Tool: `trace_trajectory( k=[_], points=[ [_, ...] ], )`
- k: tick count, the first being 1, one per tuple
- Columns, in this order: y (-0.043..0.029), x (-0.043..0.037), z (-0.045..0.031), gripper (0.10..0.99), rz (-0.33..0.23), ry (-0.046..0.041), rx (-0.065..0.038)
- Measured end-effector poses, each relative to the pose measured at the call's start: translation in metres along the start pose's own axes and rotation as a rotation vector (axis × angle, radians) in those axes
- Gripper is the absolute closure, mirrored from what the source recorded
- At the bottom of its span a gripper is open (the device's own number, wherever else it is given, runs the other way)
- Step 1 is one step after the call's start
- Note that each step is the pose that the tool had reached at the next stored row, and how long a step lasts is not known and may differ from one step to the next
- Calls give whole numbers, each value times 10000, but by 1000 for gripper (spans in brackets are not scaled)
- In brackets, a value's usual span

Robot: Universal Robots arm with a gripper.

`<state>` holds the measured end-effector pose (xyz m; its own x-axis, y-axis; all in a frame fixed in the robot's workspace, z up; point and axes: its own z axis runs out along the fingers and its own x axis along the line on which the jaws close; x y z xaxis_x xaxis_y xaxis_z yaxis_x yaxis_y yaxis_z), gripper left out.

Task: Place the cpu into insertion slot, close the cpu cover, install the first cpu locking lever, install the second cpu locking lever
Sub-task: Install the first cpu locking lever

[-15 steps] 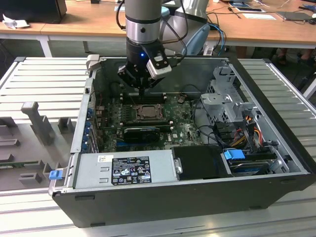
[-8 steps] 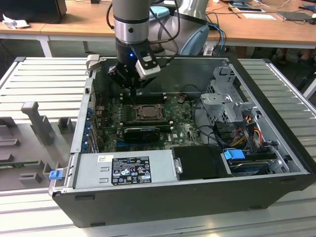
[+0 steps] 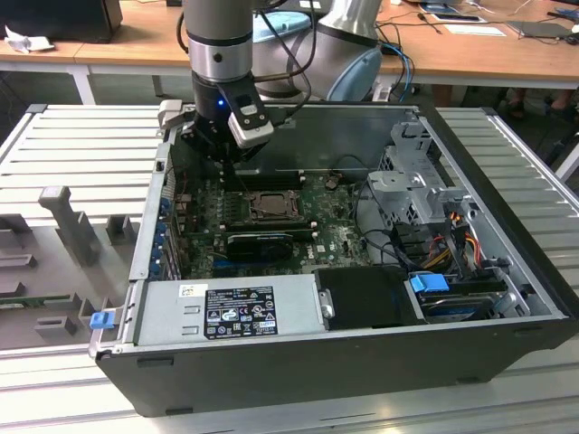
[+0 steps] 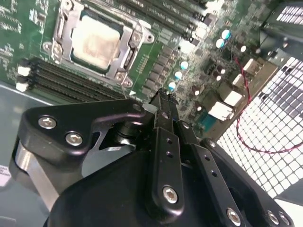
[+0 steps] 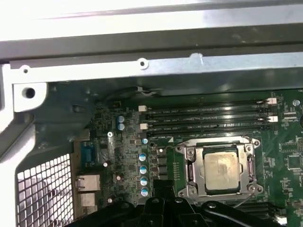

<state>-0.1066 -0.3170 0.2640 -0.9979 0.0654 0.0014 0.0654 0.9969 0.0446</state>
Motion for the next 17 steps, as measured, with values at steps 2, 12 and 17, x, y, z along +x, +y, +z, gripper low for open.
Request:
trace_trajectory(
  k=[2, 12, 17],
  points=[
    [1, 19, 17, 980, -122, 13, -135],
    [98, 69, 60, 980, -245, 25, -204],
    [168, 80, 83, 980, -306, 29, -207]
  ],
)
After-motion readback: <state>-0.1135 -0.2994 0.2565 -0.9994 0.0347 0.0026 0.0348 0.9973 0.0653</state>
